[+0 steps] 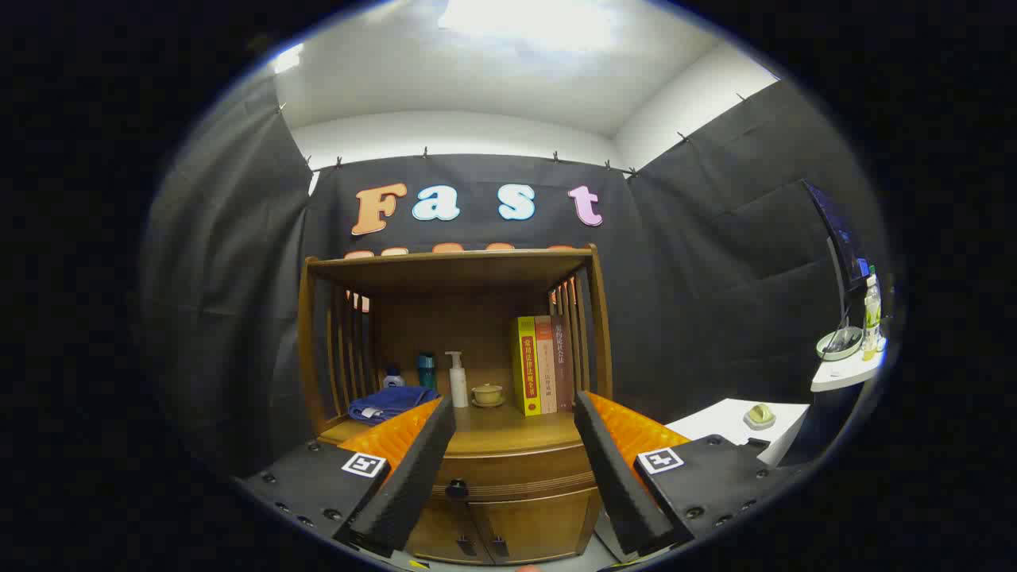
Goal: Pull open the drawer, take out the items inside it, and place them on the countertop above the cabinet.
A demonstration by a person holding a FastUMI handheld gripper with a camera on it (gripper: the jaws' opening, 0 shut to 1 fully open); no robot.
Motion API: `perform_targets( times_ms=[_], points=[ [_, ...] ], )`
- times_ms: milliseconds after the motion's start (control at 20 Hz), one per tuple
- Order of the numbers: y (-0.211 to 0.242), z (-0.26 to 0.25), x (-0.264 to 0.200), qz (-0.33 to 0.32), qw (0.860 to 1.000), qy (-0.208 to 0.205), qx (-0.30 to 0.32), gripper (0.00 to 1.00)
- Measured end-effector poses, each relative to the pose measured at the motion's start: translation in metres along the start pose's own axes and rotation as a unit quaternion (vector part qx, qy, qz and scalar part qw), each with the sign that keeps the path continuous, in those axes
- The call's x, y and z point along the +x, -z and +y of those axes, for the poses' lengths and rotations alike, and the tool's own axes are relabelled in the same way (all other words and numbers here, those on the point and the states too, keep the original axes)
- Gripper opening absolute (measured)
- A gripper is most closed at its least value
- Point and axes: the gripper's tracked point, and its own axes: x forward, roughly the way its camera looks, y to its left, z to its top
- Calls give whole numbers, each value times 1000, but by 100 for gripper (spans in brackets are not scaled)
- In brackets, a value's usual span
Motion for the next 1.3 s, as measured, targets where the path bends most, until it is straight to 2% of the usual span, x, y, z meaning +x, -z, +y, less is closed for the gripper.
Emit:
perform_targets(
  times_ms=[1300],
  points=[
    [2, 16, -4, 8, 1000, -14, -4, 99]
  ],
)
